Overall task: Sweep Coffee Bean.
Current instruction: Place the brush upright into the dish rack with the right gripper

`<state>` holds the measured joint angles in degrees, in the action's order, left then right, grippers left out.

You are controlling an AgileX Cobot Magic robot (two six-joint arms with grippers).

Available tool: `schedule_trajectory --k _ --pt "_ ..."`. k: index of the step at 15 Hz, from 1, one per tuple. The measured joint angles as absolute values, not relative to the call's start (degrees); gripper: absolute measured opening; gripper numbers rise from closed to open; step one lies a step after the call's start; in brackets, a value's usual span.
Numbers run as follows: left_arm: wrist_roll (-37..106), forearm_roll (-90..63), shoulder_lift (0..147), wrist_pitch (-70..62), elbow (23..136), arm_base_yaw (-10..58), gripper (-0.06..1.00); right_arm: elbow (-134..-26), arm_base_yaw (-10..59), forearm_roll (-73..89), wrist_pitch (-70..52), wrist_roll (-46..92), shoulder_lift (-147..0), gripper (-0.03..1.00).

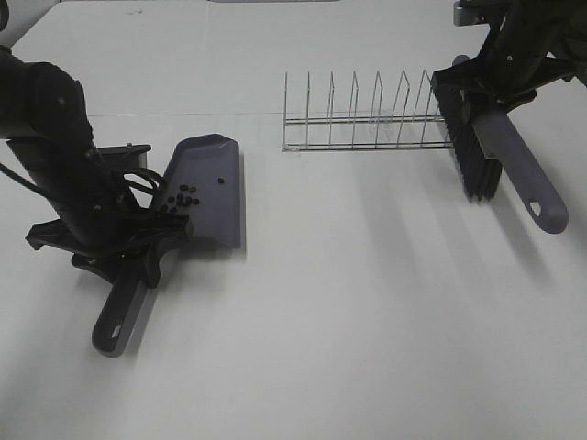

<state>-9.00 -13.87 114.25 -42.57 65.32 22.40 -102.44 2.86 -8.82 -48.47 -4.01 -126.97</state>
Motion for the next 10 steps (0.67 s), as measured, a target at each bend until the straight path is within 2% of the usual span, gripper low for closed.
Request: schedule_trajectory --k 10 --pt "-8.82 -13.87 114.25 -42.57 65.32 22.4 0.32 -103.02 2.98 -8.42 -46.64 -4.01 -129.6 0.28"
